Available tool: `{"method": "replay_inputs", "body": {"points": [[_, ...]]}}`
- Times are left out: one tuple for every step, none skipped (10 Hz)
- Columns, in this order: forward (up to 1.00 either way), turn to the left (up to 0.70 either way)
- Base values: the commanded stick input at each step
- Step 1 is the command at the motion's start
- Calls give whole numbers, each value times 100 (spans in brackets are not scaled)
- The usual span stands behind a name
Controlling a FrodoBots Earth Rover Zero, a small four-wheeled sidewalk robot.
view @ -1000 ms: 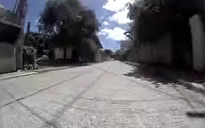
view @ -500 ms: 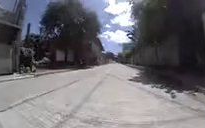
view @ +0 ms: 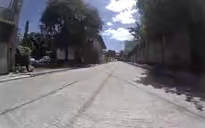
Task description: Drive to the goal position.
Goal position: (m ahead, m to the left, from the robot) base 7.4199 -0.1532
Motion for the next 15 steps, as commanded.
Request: {"method": "replay_inputs", "body": {"points": [[100,4],[100,-40],[100,-40],[100,-40],[100,-40],[100,-40],[100,-39],[100,-14],[100,2],[100,0],[100,0],[100,9],[100,1],[100,0],[100,0]]}}
